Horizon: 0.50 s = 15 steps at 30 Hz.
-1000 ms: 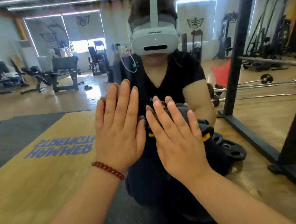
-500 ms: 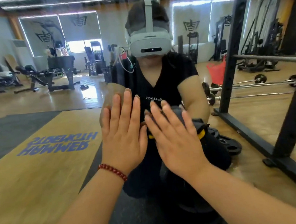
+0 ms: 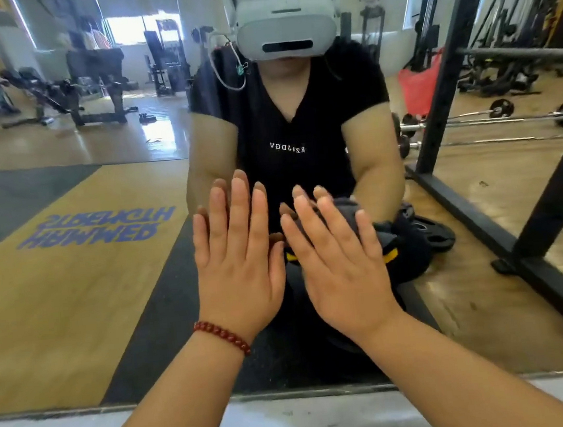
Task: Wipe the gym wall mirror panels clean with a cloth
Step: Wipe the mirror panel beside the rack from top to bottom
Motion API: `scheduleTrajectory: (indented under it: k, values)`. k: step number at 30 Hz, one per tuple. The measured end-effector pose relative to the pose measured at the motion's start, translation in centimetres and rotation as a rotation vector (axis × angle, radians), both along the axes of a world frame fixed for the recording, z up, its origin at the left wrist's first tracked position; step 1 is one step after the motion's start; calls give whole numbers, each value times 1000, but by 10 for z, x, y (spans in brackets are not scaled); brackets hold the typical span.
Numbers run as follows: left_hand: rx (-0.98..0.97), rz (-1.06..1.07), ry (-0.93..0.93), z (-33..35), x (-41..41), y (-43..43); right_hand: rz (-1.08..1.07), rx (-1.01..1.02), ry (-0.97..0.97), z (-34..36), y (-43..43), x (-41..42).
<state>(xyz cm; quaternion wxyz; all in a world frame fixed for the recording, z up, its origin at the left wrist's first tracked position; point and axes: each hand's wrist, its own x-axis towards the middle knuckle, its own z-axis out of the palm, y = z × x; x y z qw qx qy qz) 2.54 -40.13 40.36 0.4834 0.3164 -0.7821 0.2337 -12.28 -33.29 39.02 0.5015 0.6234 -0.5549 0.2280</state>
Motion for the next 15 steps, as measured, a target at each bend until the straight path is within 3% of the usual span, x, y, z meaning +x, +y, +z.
scheduleTrajectory:
  k: [4, 10, 12, 15]
  values:
    - [40, -24, -45, -34, 5, 4, -26, 157, 77, -72, 16, -5]
    - [113, -58, 5, -84, 2, 13, 22, -42, -228, -27, -5, 12]
    - [125, -58, 42, -102, -3, 13, 29, -81, -152, -46, -9, 8]
    - [158, -78, 95, -130, -9, 14, 21, 38, -24, -116, -1, -5]
